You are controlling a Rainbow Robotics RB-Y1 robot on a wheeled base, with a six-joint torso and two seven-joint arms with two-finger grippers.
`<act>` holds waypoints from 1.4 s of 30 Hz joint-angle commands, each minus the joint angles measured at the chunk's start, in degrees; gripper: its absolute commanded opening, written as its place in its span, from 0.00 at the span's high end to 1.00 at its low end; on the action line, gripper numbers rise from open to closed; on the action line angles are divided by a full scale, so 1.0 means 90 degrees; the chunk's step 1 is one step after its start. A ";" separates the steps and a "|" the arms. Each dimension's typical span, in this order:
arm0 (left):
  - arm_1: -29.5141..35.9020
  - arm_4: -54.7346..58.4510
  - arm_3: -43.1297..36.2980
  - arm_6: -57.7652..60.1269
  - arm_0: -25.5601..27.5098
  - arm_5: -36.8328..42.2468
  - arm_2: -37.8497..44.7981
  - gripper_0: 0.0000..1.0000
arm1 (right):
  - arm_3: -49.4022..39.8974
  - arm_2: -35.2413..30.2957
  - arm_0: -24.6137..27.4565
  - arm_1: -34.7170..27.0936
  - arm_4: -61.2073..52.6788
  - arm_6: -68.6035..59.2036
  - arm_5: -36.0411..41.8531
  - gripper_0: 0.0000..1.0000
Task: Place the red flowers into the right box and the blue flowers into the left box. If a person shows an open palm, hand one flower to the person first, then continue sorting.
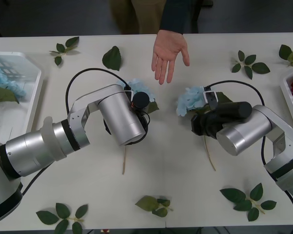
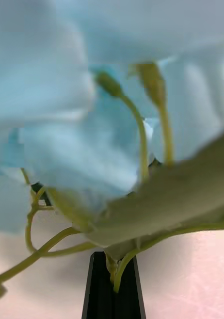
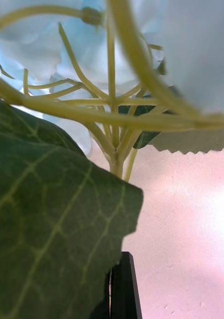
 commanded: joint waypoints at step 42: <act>0.0050 -0.0036 -0.0054 0.0358 0.0077 -0.0102 -0.0091 1.00 | -0.2578 -0.1346 -0.1032 0.0558 0.0177 0.0371 -0.2172 1.00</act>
